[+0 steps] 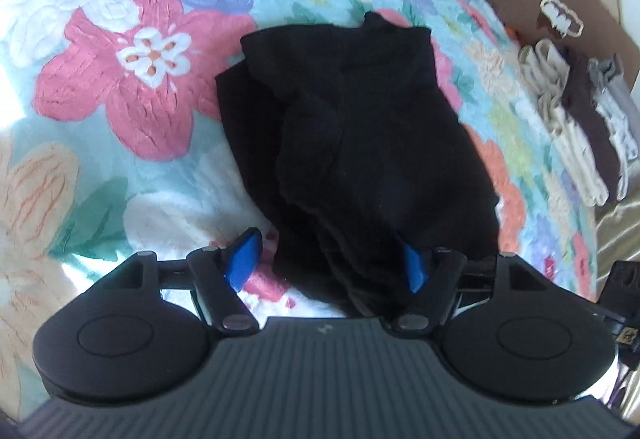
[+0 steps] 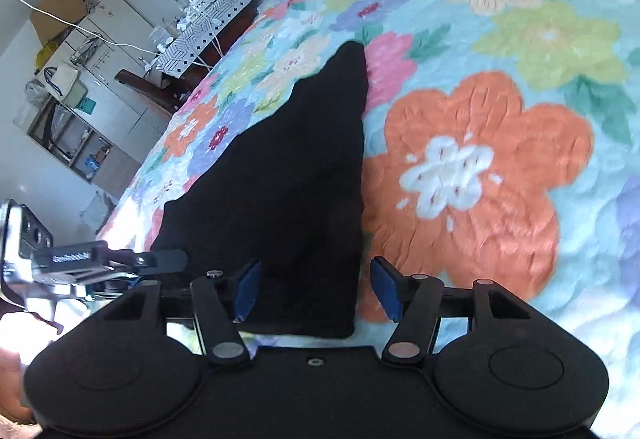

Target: Fold clothes

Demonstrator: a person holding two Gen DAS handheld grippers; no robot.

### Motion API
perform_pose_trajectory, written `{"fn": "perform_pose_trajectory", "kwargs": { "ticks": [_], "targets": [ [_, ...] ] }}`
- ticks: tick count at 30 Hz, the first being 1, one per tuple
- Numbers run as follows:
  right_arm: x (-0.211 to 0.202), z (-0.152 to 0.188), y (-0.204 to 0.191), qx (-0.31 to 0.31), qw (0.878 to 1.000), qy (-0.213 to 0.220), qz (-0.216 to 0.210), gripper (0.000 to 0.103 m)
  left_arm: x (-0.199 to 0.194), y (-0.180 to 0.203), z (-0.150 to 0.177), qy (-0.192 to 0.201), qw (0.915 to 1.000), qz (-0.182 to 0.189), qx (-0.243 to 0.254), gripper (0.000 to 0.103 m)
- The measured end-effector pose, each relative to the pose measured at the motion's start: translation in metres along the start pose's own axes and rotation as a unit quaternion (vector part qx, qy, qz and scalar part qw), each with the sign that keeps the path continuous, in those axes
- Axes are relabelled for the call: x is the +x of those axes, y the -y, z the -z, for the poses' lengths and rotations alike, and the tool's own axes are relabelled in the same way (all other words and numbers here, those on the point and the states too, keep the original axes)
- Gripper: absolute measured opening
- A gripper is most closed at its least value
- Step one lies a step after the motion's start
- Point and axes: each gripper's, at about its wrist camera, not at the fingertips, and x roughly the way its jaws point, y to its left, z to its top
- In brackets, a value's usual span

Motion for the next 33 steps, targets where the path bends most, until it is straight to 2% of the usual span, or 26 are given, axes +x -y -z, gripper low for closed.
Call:
{"fn": "perform_pose_trajectory", "kwargs": {
  "ticks": [1, 2, 3, 5, 8, 9, 11, 13, 15, 17, 21, 23, 26, 27, 28, 29, 30, 33],
  "targets": [
    [0.002, 0.005, -0.003, -0.006, 1.0, -0.008, -0.008, 0.024, -0.001, 0.003, 0.003, 0.005, 0.9999, -0.009, 0.014, 0.062],
    [-0.001, 0.009, -0.005, -0.011, 1.0, -0.007, -0.013, 0.017, -0.003, 0.005, 0.005, 0.009, 0.9996, -0.016, 0.022, 0.059],
    [-0.007, 0.011, -0.007, -0.014, 1.0, 0.001, -0.021, 0.015, -0.005, 0.006, 0.007, 0.011, 0.9993, -0.022, 0.029, 0.057],
    [-0.022, 0.012, -0.011, -0.013, 0.999, 0.019, -0.038, 0.014, -0.008, 0.0, 0.01, 0.008, 0.9997, -0.018, 0.012, 0.056],
    [-0.041, 0.011, -0.019, -0.03, 0.998, 0.034, -0.051, 0.014, -0.017, -0.01, 0.01, 0.013, 0.9998, 0.004, -0.014, 0.056],
    [-0.043, 0.012, -0.023, -0.045, 0.998, 0.029, -0.039, 0.014, -0.018, -0.01, 0.011, 0.013, 0.9998, 0.007, -0.014, 0.057],
    [-0.035, 0.019, -0.025, -0.074, 0.997, 0.004, 0.018, 0.014, -0.015, -0.008, 0.014, 0.009, 0.9997, 0.017, -0.013, 0.058],
    [-0.026, 0.028, -0.021, -0.074, 0.996, -0.016, 0.053, 0.015, -0.013, -0.006, 0.016, 0.004, 0.9996, 0.026, -0.013, 0.057],
    [-0.03, 0.031, -0.015, -0.051, 0.998, -0.009, 0.033, 0.023, -0.011, -0.004, 0.018, 0.0, 0.9993, 0.036, -0.013, 0.06],
    [-0.035, 0.029, -0.008, -0.034, 0.999, -0.008, 0.017, 0.026, -0.009, -0.006, 0.019, 0.003, 0.9984, 0.048, -0.028, 0.064],
    [-0.042, 0.031, 0.006, 0.007, 1.0, 0.003, -0.014, 0.052, -0.004, -0.012, 0.019, 0.003, 0.9949, 0.08, -0.061, 0.072],
    [-0.037, 0.031, 0.01, 0.023, 0.999, 0.004, -0.031, 0.059, -0.001, -0.012, 0.018, 0.002, 0.9943, 0.087, -0.062, 0.072],
    [-0.019, 0.028, 0.011, 0.031, 0.998, -0.004, -0.051, 0.062, 0.001, -0.007, 0.017, 0.008, 0.9953, 0.082, -0.049, 0.064],
    [-0.016, 0.027, 0.011, 0.037, 0.997, -0.003, -0.067, 0.058, 0.001, -0.005, 0.017, 0.011, 0.9963, 0.074, -0.041, 0.057],
    [-0.014, 0.026, 0.012, 0.051, 0.994, 0.001, -0.093, 0.049, -0.001, -0.004, 0.017, 0.015, 0.9969, 0.069, -0.036, 0.051],
    [-0.012, 0.024, 0.014, 0.07, 0.99, 0.002, -0.124, 0.021, -0.003, -0.004, 0.017, 0.018, 0.9968, 0.071, -0.033, 0.048],
    [-0.01, 0.022, 0.014, 0.087, 0.985, 0.003, -0.146, 0.017, -0.006, -0.004, 0.018, 0.02, 0.9966, 0.073, -0.03, 0.047],
    [-0.014, 0.009, 0.006, 0.094, 0.984, 0.015, -0.151, 0.017, -0.015, -0.005, 0.019, 0.031, 0.9948, 0.09, -0.037, 0.047]
  ]
}}
